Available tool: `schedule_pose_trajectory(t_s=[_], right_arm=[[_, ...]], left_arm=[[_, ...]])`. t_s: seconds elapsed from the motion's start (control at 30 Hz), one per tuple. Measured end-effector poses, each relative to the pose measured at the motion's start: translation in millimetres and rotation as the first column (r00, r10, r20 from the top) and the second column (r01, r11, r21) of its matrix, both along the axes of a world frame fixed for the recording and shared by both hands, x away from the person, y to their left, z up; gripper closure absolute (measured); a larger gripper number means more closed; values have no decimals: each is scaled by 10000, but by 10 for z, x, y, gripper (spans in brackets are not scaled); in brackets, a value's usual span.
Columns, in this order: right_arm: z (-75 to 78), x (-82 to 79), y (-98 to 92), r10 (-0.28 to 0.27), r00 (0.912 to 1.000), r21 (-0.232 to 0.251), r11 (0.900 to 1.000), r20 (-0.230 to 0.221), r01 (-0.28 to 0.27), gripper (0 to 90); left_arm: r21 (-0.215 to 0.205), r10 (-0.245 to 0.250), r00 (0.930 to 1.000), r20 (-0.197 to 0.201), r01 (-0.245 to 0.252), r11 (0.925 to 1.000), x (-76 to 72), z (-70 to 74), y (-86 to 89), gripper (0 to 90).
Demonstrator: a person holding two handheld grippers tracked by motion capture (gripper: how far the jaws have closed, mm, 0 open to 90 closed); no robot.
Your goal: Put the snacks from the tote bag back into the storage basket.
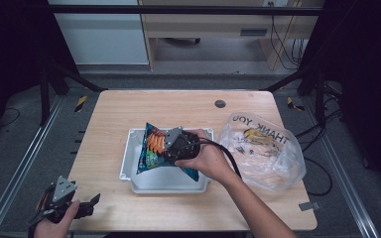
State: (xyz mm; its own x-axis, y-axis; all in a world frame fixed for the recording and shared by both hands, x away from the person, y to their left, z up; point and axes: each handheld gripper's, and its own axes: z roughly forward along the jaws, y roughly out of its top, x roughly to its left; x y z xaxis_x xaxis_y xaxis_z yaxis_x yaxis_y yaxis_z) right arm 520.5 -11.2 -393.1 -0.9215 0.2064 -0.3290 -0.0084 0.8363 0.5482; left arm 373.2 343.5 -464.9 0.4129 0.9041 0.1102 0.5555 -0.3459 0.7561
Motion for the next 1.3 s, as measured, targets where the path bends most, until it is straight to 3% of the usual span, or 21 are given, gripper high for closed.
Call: schedule_pose_trajectory(t_s=[0.17, 1.3], right_arm=[[-60, -5, 48, 144, 9999, -286, 9995, -39, -145, 416], [-253, 63, 117, 186, 9986, -761, 9968, -487, -223, 412]], left_arm=[[6, -49, 10000, -21, 49, 10000, -3, -1, -10, 43], [76, -250, 9995, -171, 251, 9997, 13, -15, -37, 45]])
